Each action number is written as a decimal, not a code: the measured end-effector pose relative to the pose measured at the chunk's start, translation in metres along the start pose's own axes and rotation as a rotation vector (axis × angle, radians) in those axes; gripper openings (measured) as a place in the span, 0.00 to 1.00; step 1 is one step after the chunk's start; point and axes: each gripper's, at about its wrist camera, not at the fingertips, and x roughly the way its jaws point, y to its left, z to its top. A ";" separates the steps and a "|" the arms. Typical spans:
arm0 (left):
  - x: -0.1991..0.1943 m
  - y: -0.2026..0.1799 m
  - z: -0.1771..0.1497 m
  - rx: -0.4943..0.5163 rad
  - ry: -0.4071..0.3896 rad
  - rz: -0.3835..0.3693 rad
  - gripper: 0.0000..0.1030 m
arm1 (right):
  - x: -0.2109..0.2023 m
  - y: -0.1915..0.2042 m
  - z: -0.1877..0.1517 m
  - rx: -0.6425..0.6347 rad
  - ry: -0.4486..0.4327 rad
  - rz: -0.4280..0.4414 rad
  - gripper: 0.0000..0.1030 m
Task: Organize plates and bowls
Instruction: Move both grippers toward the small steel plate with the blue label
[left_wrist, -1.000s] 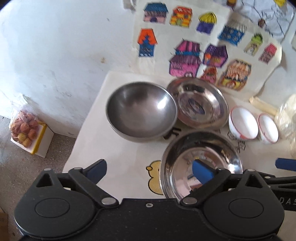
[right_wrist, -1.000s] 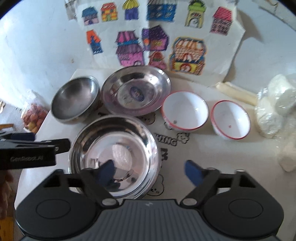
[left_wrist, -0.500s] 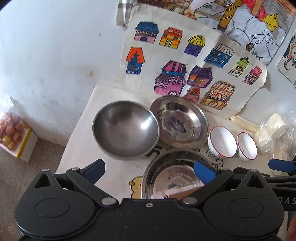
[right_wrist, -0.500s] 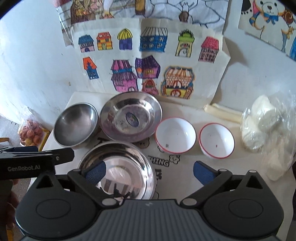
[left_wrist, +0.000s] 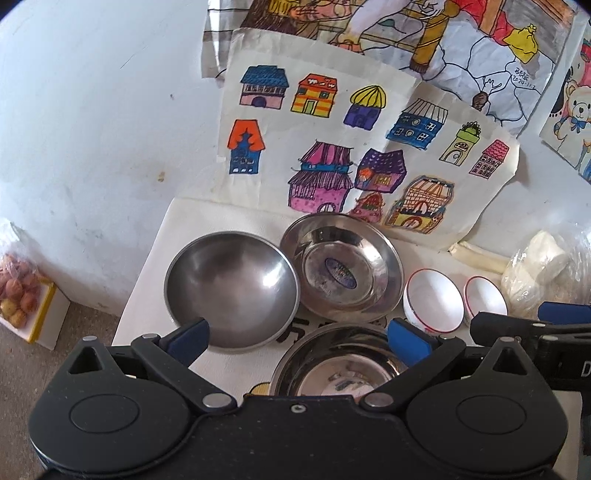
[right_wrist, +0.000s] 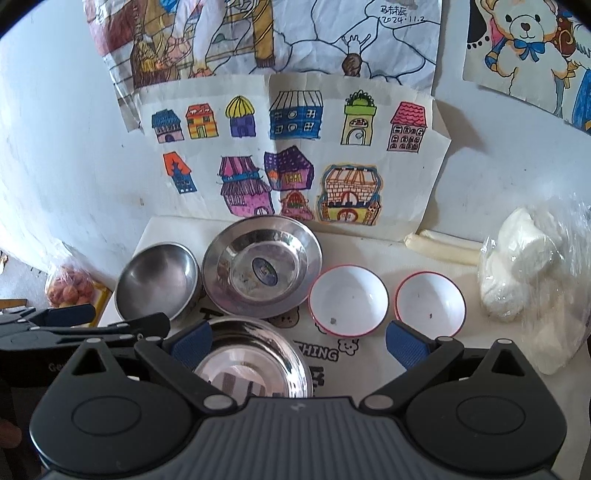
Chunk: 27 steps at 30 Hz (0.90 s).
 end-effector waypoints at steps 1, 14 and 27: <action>0.002 -0.001 0.002 0.002 -0.002 0.000 0.99 | 0.001 -0.001 0.001 0.003 -0.002 0.003 1.00; 0.022 -0.007 0.041 0.002 -0.083 0.074 0.99 | 0.022 -0.011 0.016 0.024 -0.003 0.011 1.00; 0.097 -0.008 0.091 0.061 0.028 0.015 0.99 | 0.080 -0.040 0.033 0.014 0.020 0.018 1.00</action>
